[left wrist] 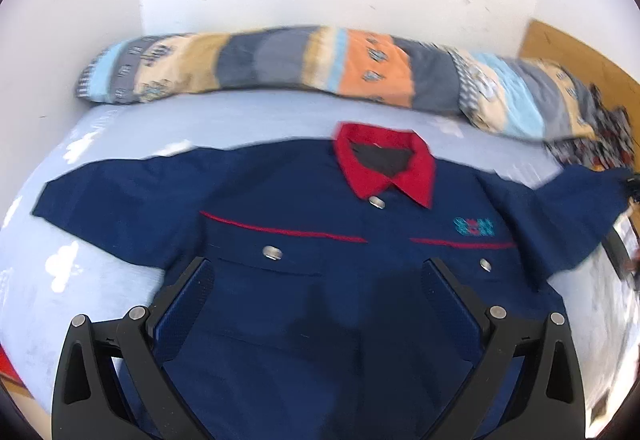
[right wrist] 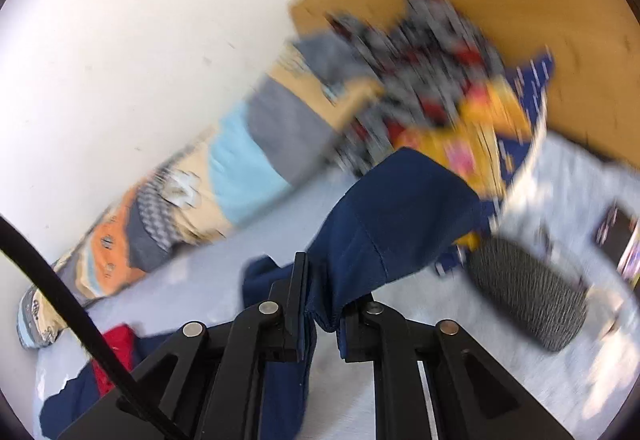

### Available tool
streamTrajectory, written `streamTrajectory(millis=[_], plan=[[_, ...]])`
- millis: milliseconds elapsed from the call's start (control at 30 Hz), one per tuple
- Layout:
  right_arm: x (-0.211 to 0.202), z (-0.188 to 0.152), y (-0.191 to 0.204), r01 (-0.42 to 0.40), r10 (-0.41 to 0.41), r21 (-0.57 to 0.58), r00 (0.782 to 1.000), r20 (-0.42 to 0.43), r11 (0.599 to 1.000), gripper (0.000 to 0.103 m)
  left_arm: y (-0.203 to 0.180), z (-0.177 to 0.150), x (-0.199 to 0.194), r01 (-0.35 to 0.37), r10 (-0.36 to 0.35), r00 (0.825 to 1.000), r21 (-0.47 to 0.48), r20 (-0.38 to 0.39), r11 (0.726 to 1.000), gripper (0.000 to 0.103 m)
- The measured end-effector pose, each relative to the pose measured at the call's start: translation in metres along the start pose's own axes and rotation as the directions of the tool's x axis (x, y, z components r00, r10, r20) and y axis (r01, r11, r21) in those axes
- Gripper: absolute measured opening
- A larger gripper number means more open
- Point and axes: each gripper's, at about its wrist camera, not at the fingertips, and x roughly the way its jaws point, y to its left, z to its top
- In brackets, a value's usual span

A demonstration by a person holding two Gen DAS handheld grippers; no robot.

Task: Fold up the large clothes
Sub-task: 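Lift the sleeve with the right gripper, fold it across the jacket body, release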

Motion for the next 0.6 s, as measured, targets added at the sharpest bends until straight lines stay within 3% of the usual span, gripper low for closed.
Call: streamTrajectory(millis=[133, 300, 467, 600], plan=[[-0.045, 0.041, 0.060, -0.024, 0.034, -0.103, 0.995, 0.097, 0.994, 0.012, 0.030, 0.004, -0.013, -0.059, 0.061, 0.997, -0.039, 0.053, 0.997, 0.103], [-0.095, 0.059, 0.170, -0.128, 0.162, -0.256, 0.980, 0.115, 0.958, 0.012, 0.074, 0.009, -0.030, -0.070, 0.080, 0.994, -0.124, 0.076, 0.990, 0.103], [-0.128, 0.023, 0.305, -0.284, 0.323, -0.398, 0.946, 0.032, 0.872, 0.012, 0.127, 0.009, -0.051, -0.132, 0.157, 0.981, -0.203, 0.112, 0.970, 0.103], [-0.128, -0.050, 0.411, -0.402, 0.411, -0.494, 0.906, -0.096, 0.771, 0.012, 0.176, 0.002, -0.061, -0.217, 0.253, 0.962, -0.279, 0.098, 0.935, 0.103]])
